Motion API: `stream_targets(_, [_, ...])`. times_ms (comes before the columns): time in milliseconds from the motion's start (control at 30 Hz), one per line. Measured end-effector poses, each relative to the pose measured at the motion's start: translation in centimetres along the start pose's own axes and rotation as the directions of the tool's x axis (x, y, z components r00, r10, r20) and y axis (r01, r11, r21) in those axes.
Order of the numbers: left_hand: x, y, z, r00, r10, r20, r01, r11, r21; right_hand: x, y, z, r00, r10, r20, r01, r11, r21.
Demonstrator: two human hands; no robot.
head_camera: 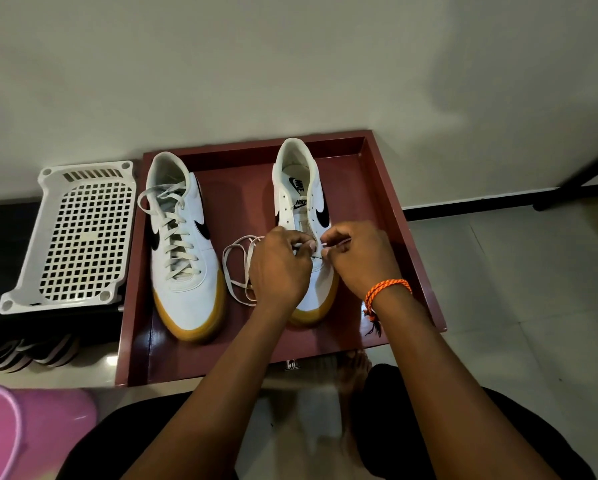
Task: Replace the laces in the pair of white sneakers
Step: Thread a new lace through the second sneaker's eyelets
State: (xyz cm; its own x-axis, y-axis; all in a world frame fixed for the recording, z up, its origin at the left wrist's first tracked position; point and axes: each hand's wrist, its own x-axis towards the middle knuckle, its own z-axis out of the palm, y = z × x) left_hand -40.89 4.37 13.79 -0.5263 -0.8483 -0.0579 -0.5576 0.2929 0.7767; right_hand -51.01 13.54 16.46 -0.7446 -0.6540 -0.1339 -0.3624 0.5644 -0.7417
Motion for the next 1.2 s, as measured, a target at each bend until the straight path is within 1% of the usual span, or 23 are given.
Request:
stream_targets(100, [0.2,-0.1,-0.5,0.998,0.025,0.056,-0.022,0.998,-0.054,0.1,0.0,0.2,0.998,-0.009,-0.055,0.008,1.0,-0.015])
stream_targets(167, [0.7,-0.4,-1.2,0.989,0.056,0.14,-0.041,0.993,-0.113,0.1,-0.1,0.3,0.997,-0.011,-0.076,0.01,1.0,-0.01])
stream_targets(233, [0.9,-0.6,-1.9,0.975,0.085,0.205,-0.061,0.991,-0.121,0.2,-0.1,0.4,0.997,0.007,-0.082,-0.006,1.0,0.016])
stream_targets(333, [0.9,-0.9,-1.9,0.977,0.078,0.197,-0.078,0.997,-0.012,0.5,0.4,0.3,0.99,0.135,-0.024,-0.129,0.975,0.181])
stream_targets(400, [0.7,-0.7,-1.7,0.981,0.077,0.178,-0.089,0.994,0.057,0.6,0.4,-0.2,0.975,0.21,0.066,-0.22,0.925,0.309])
stream_targets(433, [0.7,-0.6,-1.6,0.982,0.075,0.171,-0.089,0.993,0.075,0.6,0.3,-0.4,0.97,0.212,0.119,-0.242,0.894,0.378])
stream_targets(533, [0.7,-0.4,-1.5,0.983,0.059,0.172,-0.074,0.994,0.083,0.5,-0.4,-1.4,0.957,0.135,0.255,-0.259,0.791,0.555])
stream_targets(633, [0.6,-0.2,-1.7,0.982,0.055,0.18,-0.069,0.995,0.07,0.3,-0.7,-2.3,0.934,-0.002,0.358,-0.237,0.747,0.621])
stream_targets(700, [0.6,-0.1,-1.9,0.981,0.039,0.189,-0.055,0.995,0.079,0.1,-1.3,-2.8,0.899,-0.103,0.425,-0.236,0.704,0.67])
stream_targets(800, [0.5,-0.1,-2.1,0.977,0.027,0.213,-0.043,0.997,0.069,-0.3,-2.4,-3.6,0.826,-0.278,0.491,-0.256,0.591,0.765])
stream_targets(833, [0.5,0.0,-2.1,0.976,0.026,0.214,-0.041,0.997,0.069,-0.4,-2.7,-3.8,0.816,-0.297,0.496,-0.273,0.558,0.783])
stream_targets(867, [0.5,0.0,-2.1,0.977,0.032,0.209,-0.048,0.996,0.07,-0.3,-2.7,-3.9,0.83,-0.267,0.491,-0.286,0.552,0.783])
stream_targets(900, [0.5,-0.1,-2.1,0.979,0.045,0.198,-0.06,0.996,0.07,-0.2,-2.6,-3.7,0.865,-0.2,0.46,-0.275,0.579,0.768])
stream_targets(933, [0.5,-0.1,-2.0,0.981,0.054,0.188,-0.069,0.995,0.073,0.1,-2.2,-3.4,0.919,-0.105,0.381,-0.219,0.668,0.712])
stream_targets(967, [0.5,-0.2,-2.0,0.982,0.059,0.179,-0.074,0.994,0.077,0.4,-1.7,-2.9,0.969,-0.025,0.244,-0.122,0.814,0.567])
stream_targets(1000, [0.5,-0.2,-2.0,0.983,0.062,0.174,-0.077,0.994,0.082,0.7,-1.0,-2.3,0.995,0.001,0.096,-0.032,0.946,0.324])
stream_targets(1033, [0.5,-0.2,-1.9,0.984,0.065,0.168,-0.081,0.993,0.088,0.8,-0.4,-1.7,0.999,-0.005,0.032,0.003,0.997,0.077])
stream_targets(1067, [0.5,-0.2,-1.9,0.985,0.069,0.159,-0.086,0.991,0.099,0.7,-0.1,-1.1,0.998,0.011,0.06,-0.006,0.995,-0.096])
stream_targets(1100, [0.5,-0.3,-1.8,0.986,0.071,0.148,-0.089,0.989,0.115,0.5,0.0,-0.5,0.992,0.035,0.121,-0.016,0.988,-0.157])
stream_targets(1133, [0.4,-0.2,-1.9,0.987,0.08,0.136,-0.099,0.986,0.138,0.5,0.2,0.0,0.985,0.044,0.165,-0.016,0.986,-0.164])
stream_targets(1200, [0.3,0.1,-2.0,0.987,0.11,0.115,-0.134,0.966,0.223,0.6,0.1,0.4,0.985,0.028,0.171,-0.007,0.993,-0.121])
